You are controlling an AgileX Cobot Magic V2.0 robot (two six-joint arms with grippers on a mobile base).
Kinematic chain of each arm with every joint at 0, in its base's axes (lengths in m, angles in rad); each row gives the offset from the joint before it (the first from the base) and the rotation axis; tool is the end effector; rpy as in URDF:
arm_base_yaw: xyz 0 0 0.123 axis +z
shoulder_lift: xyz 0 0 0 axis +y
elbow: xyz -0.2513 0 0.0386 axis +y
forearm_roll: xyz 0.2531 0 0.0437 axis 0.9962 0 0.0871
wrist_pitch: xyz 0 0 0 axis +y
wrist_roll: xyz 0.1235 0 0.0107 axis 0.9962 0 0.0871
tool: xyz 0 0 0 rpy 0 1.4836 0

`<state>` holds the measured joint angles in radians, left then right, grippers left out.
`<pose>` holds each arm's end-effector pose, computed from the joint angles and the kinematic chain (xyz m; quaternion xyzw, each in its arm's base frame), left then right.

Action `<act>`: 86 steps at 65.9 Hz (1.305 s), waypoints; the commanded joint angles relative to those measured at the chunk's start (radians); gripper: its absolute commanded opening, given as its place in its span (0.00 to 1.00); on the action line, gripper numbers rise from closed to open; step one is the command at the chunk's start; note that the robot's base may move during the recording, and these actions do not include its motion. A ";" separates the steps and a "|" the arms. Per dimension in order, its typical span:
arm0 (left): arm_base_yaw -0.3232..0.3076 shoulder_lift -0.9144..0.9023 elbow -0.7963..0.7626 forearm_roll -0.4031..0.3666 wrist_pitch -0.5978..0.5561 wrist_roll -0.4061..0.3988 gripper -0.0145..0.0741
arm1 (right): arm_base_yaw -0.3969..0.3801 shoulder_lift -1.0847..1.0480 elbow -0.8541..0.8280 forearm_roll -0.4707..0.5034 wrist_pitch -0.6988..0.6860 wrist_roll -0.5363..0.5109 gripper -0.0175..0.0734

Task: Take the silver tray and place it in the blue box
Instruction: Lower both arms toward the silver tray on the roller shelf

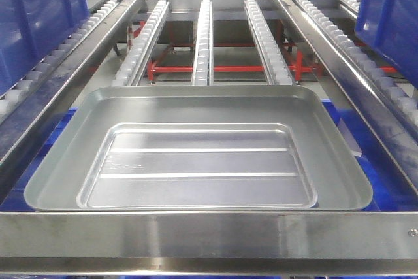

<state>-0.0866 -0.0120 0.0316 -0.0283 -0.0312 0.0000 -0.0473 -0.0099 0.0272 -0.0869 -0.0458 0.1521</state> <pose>0.1251 -0.0108 0.2094 0.0192 0.6711 -0.0423 0.7400 0.1252 -0.0054 0.2126 0.0359 0.6641 0.0080 0.7467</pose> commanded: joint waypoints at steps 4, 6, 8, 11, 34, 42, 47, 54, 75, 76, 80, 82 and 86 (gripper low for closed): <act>-0.002 -0.013 0.017 -0.004 -0.084 0.000 0.15 | 0.000 -0.021 -0.017 0.000 -0.090 -0.012 0.25; -0.002 -0.013 0.017 -0.004 -0.084 0.000 0.15 | 0.000 -0.021 -0.017 0.000 -0.090 -0.012 0.25; -0.002 -0.013 0.017 -0.004 -0.084 0.000 0.15 | 0.000 -0.021 -0.017 0.000 -0.090 -0.012 0.25; -0.002 -0.013 0.017 -0.004 -0.084 0.000 0.15 | 0.000 -0.021 -0.017 0.000 -0.090 -0.012 0.25; -0.002 -0.013 0.017 -0.004 -0.084 0.000 0.15 | 0.000 -0.021 -0.017 0.000 -0.090 -0.012 0.25; -0.002 -0.013 0.017 -0.004 -0.084 0.000 0.15 | 0.000 -0.021 -0.017 0.000 -0.090 -0.012 0.25; -0.002 -0.013 0.017 -0.004 -0.084 0.000 0.15 | 0.000 -0.021 -0.017 -0.001 -0.091 -0.012 0.25; -0.002 -0.013 0.017 -0.004 -0.084 0.000 0.15 | 0.000 -0.021 -0.017 -0.001 -0.091 -0.012 0.25; -0.002 0.001 -0.062 -0.004 -0.001 0.000 0.15 | 0.000 0.004 -0.149 0.000 0.046 -0.009 0.25; -0.002 0.006 -0.069 -0.004 0.021 0.000 0.15 | 0.000 0.012 -0.164 0.000 0.066 -0.009 0.25; -0.002 0.045 -0.142 -0.004 0.143 0.000 0.15 | 0.000 0.069 -0.237 0.000 0.186 -0.009 0.25; -0.002 0.067 -0.180 -0.004 0.198 0.000 0.15 | 0.000 0.107 -0.273 0.003 0.234 -0.009 0.25; -0.002 0.137 -0.254 -0.004 0.273 0.000 0.15 | 0.000 0.190 -0.340 0.022 0.298 -0.009 0.25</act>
<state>-0.0866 0.0436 -0.1106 -0.0283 0.2182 0.0000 -0.0473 0.0732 -0.2057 -0.0816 0.2284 0.1521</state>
